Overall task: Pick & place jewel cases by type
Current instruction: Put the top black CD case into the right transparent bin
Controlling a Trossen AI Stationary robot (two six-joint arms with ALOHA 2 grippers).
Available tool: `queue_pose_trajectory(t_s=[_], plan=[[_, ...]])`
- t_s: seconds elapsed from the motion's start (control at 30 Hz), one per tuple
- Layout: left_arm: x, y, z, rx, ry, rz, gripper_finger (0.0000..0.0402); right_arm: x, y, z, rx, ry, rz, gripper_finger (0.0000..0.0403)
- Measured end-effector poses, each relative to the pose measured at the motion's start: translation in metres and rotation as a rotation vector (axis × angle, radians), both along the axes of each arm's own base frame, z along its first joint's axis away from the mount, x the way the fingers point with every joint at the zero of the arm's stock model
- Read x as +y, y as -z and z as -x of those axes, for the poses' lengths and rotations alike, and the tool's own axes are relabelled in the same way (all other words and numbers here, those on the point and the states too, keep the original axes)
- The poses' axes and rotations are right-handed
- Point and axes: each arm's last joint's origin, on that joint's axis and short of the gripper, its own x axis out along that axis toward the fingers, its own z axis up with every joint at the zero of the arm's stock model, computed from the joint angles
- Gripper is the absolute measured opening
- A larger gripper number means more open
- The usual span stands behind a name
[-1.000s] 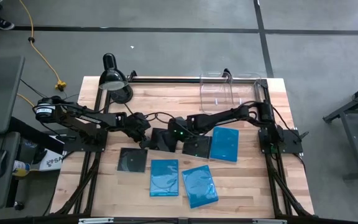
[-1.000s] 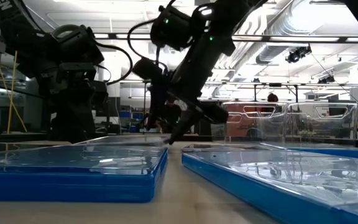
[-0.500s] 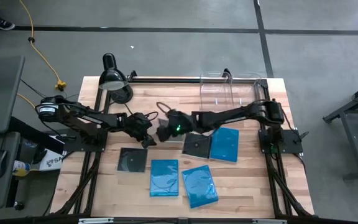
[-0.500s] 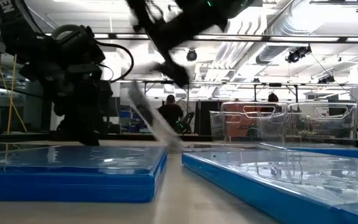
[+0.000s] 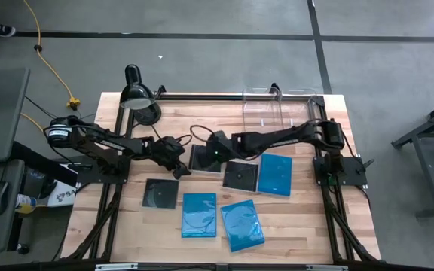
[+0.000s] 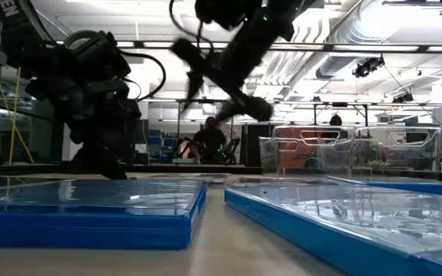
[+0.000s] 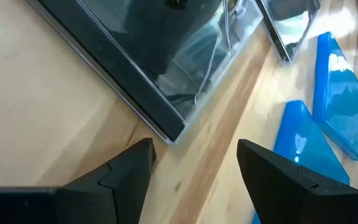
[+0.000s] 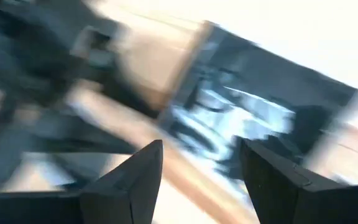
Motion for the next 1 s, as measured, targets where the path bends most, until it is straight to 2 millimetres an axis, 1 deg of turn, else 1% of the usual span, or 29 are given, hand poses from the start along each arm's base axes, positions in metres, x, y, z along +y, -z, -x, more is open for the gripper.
queue_pose_trajectory(t_s=[0.13, 0.3, 0.4, 0.7, 1.0], plan=[[0.002, 0.0, -0.001, -0.003, -0.04, -0.041, 0.0236, -0.002, 0.005, 0.007, 0.09, 0.033, 0.012, 0.0199], [0.004, -0.001, -0.001, -0.003, -0.083, -0.083, 0.0236, -0.01, 0.017, 0.009, 0.161, 0.06, 0.023, 0.0199], [0.004, 0.0, -0.002, -0.001, -0.093, -0.092, 0.0236, -0.016, 0.025, 0.009, 0.186, 0.078, 0.023, 0.0199], [0.005, 0.005, -0.003, 0.015, -0.1, -0.094, 0.0236, -0.034, 0.037, 0.012, 0.259, 0.101, 0.011, 0.0199], [0.006, 0.005, -0.004, 0.01, -0.138, -0.099, 0.0236, -0.039, 0.054, 0.008, 0.276, 0.094, -0.014, 0.0199]])
